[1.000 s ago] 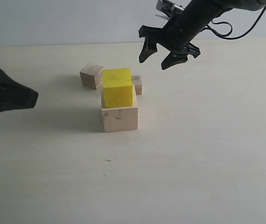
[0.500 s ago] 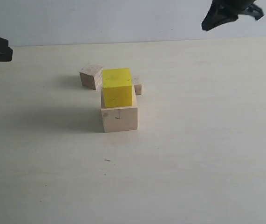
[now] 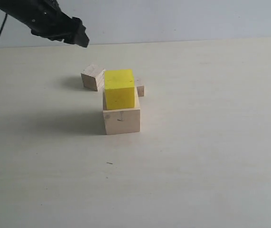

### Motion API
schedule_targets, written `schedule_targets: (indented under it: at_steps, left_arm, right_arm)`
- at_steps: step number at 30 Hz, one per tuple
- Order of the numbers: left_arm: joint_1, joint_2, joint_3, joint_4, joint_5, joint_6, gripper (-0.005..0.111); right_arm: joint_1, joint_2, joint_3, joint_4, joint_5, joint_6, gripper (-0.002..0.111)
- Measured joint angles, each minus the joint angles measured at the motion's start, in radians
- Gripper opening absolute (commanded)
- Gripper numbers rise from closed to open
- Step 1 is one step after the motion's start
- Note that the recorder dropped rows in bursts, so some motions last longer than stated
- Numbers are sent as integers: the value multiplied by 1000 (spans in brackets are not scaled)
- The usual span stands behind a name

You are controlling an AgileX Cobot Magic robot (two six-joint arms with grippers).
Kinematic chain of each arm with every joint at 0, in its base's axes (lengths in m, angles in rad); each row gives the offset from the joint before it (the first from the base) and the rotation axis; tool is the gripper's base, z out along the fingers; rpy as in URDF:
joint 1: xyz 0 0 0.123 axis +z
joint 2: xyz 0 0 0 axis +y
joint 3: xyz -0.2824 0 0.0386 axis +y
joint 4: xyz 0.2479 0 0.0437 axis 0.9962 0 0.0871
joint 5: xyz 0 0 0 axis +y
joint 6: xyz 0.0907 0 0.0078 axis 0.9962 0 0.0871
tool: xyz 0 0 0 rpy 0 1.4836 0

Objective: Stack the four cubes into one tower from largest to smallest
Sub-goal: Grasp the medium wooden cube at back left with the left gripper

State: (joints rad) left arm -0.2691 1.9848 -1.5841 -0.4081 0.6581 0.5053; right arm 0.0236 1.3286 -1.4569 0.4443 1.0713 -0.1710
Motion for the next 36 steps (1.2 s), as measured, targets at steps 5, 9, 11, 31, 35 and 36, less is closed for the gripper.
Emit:
schedule_targets:
  at_steps: [5, 9, 11, 31, 35, 36]
  left_arm:
    - [-24, 157, -154, 47, 15, 16, 78]
    - [-26, 214, -182, 54, 15, 17, 78]
    - [-28, 228, -187, 54, 17, 17, 78]
    - [-69, 356, -187, 84, -44, 61, 78]
    - [-69, 356, -189, 113, -56, 44, 59]
    - [-69, 356, -189, 113, -56, 40, 50]
  right_arm:
    - [0, -160, 122, 0, -5, -2, 0]
    - [0, -194, 137, 2, -5, -2, 0]
    - [0, -200, 137, 2, -5, -2, 0]
    - [0, -203, 137, 10, 3, -2, 0]
    - [0, -203, 137, 10, 3, -2, 0]
    - [0, -203, 137, 10, 3, -2, 0]
